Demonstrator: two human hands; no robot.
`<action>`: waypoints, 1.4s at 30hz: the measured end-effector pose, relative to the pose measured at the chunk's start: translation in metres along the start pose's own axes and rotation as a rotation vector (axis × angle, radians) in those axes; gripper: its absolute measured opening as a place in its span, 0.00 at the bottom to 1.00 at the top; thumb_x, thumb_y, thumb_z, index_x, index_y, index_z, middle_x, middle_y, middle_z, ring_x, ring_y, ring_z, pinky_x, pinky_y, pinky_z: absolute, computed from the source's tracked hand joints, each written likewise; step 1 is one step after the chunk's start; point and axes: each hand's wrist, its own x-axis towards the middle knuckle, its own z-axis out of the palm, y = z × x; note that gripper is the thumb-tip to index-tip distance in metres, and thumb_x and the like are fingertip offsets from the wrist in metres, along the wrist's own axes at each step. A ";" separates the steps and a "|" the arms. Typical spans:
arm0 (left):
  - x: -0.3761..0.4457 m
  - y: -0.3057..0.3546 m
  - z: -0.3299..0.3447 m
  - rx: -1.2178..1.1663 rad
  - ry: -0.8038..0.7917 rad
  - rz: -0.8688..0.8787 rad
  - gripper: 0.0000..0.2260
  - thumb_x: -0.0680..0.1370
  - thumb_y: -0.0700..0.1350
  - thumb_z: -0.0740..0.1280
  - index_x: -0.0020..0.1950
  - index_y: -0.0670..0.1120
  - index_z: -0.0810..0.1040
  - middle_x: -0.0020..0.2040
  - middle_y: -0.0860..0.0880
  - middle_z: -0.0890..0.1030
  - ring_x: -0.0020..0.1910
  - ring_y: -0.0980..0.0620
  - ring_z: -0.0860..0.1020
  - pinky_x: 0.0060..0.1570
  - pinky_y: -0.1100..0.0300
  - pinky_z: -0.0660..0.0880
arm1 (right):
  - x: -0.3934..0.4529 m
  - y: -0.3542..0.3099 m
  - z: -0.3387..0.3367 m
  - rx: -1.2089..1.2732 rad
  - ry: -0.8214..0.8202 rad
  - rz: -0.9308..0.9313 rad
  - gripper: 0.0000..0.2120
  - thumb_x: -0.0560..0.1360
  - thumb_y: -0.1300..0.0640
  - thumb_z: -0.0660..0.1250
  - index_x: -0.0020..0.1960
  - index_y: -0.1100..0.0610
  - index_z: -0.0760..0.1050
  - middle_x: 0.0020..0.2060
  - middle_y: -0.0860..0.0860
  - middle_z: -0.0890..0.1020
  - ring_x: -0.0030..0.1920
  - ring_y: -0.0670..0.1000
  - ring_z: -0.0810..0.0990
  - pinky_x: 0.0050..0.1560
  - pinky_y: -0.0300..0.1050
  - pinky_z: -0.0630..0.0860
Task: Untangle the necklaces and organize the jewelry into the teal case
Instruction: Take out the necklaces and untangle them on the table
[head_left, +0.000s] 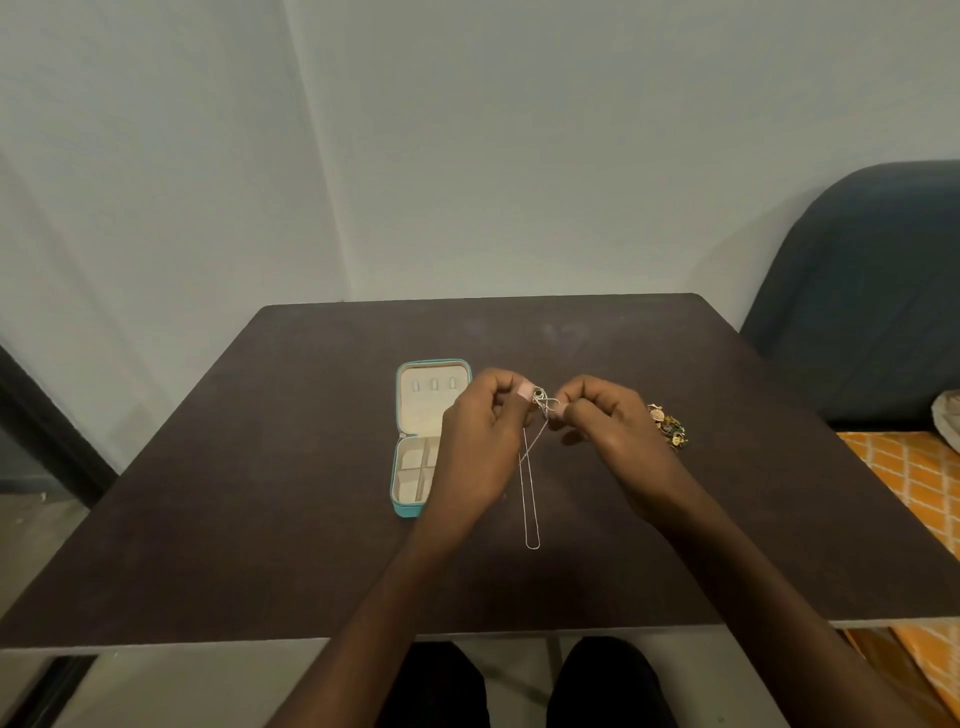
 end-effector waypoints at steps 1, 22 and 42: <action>-0.001 0.000 0.000 0.004 -0.001 0.017 0.05 0.79 0.44 0.63 0.48 0.45 0.77 0.40 0.51 0.81 0.39 0.59 0.80 0.42 0.60 0.76 | 0.001 0.000 0.000 0.041 0.000 0.019 0.06 0.71 0.57 0.63 0.38 0.55 0.77 0.36 0.52 0.80 0.40 0.48 0.77 0.42 0.46 0.73; -0.001 0.013 -0.002 -0.319 -0.091 -0.115 0.06 0.78 0.39 0.64 0.49 0.47 0.79 0.40 0.50 0.82 0.39 0.55 0.79 0.36 0.62 0.77 | 0.004 -0.008 -0.014 0.105 0.034 -0.084 0.05 0.73 0.66 0.68 0.43 0.58 0.78 0.37 0.55 0.82 0.38 0.48 0.80 0.39 0.40 0.77; 0.001 0.015 0.002 -0.760 -0.155 -0.387 0.05 0.77 0.37 0.62 0.46 0.45 0.77 0.32 0.51 0.79 0.24 0.58 0.73 0.22 0.67 0.69 | 0.004 -0.024 -0.019 0.454 0.068 0.092 0.09 0.77 0.66 0.58 0.41 0.59 0.74 0.34 0.53 0.82 0.35 0.49 0.80 0.36 0.41 0.77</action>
